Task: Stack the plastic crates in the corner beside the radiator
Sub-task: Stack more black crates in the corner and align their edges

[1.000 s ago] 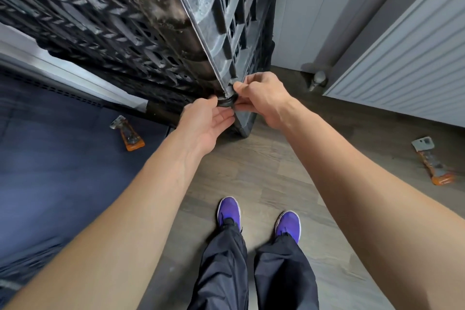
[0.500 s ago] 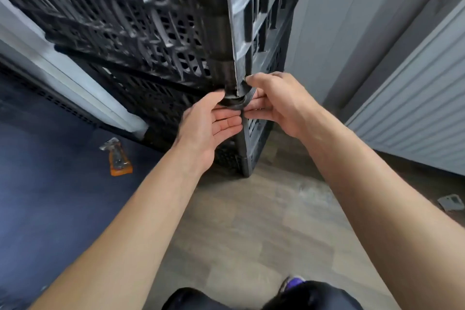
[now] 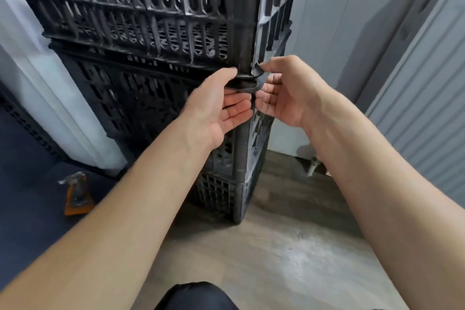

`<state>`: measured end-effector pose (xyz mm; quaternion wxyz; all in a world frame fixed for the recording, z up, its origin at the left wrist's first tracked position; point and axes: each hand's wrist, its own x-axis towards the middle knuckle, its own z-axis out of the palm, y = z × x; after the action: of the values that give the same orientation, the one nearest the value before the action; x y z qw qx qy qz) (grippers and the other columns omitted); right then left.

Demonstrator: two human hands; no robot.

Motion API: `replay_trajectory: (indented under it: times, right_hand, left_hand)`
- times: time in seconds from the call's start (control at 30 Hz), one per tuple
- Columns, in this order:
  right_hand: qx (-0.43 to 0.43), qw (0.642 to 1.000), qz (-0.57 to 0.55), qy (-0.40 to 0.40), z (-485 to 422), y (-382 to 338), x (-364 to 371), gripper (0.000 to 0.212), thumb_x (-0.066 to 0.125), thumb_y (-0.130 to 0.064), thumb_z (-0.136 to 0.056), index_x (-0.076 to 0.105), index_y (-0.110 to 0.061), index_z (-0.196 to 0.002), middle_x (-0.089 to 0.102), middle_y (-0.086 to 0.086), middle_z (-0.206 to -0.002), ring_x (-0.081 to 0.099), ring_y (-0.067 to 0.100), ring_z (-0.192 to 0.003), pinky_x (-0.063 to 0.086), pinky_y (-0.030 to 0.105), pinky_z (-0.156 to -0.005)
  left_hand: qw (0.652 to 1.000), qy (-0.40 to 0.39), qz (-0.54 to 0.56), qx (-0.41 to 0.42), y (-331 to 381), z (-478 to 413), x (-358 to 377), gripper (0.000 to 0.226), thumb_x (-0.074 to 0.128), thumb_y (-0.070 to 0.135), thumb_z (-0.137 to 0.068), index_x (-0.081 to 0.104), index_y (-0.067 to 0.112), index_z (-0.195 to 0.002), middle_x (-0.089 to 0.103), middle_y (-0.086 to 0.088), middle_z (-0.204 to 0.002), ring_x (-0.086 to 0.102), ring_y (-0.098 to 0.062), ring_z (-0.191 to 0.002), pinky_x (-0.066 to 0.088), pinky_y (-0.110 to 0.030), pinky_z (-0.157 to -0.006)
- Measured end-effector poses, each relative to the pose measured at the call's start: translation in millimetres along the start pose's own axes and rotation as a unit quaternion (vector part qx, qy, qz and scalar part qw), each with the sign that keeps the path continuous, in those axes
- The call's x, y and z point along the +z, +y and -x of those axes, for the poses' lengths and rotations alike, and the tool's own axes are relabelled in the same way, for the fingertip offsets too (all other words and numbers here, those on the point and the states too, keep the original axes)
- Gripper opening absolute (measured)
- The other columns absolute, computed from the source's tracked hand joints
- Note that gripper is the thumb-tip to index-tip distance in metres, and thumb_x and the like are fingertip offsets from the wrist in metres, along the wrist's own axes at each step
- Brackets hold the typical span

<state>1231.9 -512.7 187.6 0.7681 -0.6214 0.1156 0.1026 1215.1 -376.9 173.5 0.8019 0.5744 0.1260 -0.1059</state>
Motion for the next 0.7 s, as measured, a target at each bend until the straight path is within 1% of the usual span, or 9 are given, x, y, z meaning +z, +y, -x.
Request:
replay_trajectory:
  times: [0.1,0.17,0.23,0.33,0.37,0.43,0.53,0.63,0.7]
  right_hand:
    - [-0.012,0.998,0.049,0.043,8,-2,3,0.012,0.055,-0.020,-0.096,0.060,-0.009,-0.096,0.056,0.004,-0.074,0.053,0.013,-0.053,0.053,0.024,-0.051]
    - [-0.060,0.986,0.126,0.091,11,-1,6,0.029,0.062,-0.022,-0.093,0.057,-0.008,-0.118,0.060,0.007,-0.090,0.059,0.015,-0.061,0.056,0.026,-0.054]
    - [-0.132,0.960,0.212,0.123,9,-2,9,0.051,0.070,-0.024,-0.086,0.048,-0.019,-0.131,0.061,0.006,-0.113,0.064,0.015,-0.084,0.062,0.032,-0.068]
    - [-0.207,0.925,0.295,0.121,8,-6,20,0.071,0.074,-0.038,-0.068,0.046,-0.031,-0.133,0.058,0.000,-0.128,0.062,0.018,-0.111,0.054,0.044,-0.095]
    - [-0.212,0.923,0.299,0.118,8,-8,24,0.072,0.074,-0.041,-0.068,0.047,-0.029,-0.134,0.060,-0.003,-0.126,0.063,0.016,-0.109,0.052,0.041,-0.094]
    - [-0.209,0.918,0.316,0.117,10,-15,29,0.065,0.073,-0.051,-0.078,0.050,-0.025,-0.132,0.063,-0.007,-0.119,0.063,0.008,-0.097,0.049,0.028,-0.079]
    - [-0.220,0.892,0.377,0.116,7,-25,29,0.059,0.064,-0.070,-0.080,0.061,-0.026,-0.119,0.065,-0.013,-0.104,0.059,-0.001,-0.082,0.042,0.019,-0.064]
    - [-0.261,0.871,0.405,0.098,4,-32,32,0.031,0.064,-0.060,-0.086,0.072,-0.031,-0.094,0.070,-0.017,-0.081,0.058,-0.009,-0.059,0.044,0.009,-0.056]
    - [-0.279,0.858,0.423,0.081,2,-31,29,0.014,0.073,-0.048,-0.086,0.071,-0.034,-0.089,0.072,-0.019,-0.081,0.062,-0.011,-0.066,0.047,0.011,-0.065]
  left_hand:
    - [1.000,-0.018,0.009,-0.018,5,2,-5,0.038,0.058,0.040,-0.095,0.068,0.004,-0.090,0.073,-0.010,-0.078,0.070,-0.020,-0.074,0.061,-0.032,-0.067]
    - [0.999,-0.035,0.015,-0.027,8,2,-11,0.048,0.052,0.047,-0.097,0.068,0.002,-0.093,0.075,-0.013,-0.082,0.072,-0.023,-0.079,0.061,-0.034,-0.069]
    - [0.999,-0.045,0.009,-0.028,7,-1,-17,0.059,0.046,0.055,-0.098,0.068,0.000,-0.095,0.077,-0.014,-0.084,0.072,-0.025,-0.083,0.061,-0.036,-0.067]
    - [0.998,-0.050,0.000,-0.037,10,-6,-23,0.069,0.041,0.062,-0.097,0.067,-0.002,-0.099,0.076,-0.016,-0.083,0.073,-0.028,-0.084,0.062,-0.038,-0.064]
    - [0.998,-0.051,-0.004,-0.037,12,-8,-26,0.068,0.042,0.061,-0.097,0.067,-0.003,-0.101,0.076,-0.016,-0.083,0.073,-0.029,-0.084,0.062,-0.039,-0.063]
    - [0.998,-0.049,-0.015,-0.025,15,-12,-31,0.064,0.045,0.057,-0.098,0.066,-0.003,-0.102,0.076,-0.016,-0.082,0.073,-0.029,-0.082,0.062,-0.038,-0.062]
    - [0.998,-0.053,-0.016,-0.006,12,-18,-35,0.060,0.046,0.054,-0.099,0.066,-0.003,-0.097,0.076,-0.017,-0.084,0.074,-0.029,-0.078,0.062,-0.038,-0.063]
    - [0.999,-0.054,0.002,0.005,6,-24,-34,0.060,0.046,0.054,-0.099,0.067,-0.003,-0.093,0.076,-0.017,-0.086,0.075,-0.030,-0.079,0.062,-0.038,-0.064]
    - [0.999,-0.049,0.011,0.006,7,-27,-34,0.060,0.047,0.053,-0.099,0.067,-0.003,-0.092,0.076,-0.017,-0.085,0.075,-0.030,-0.079,0.062,-0.038,-0.065]
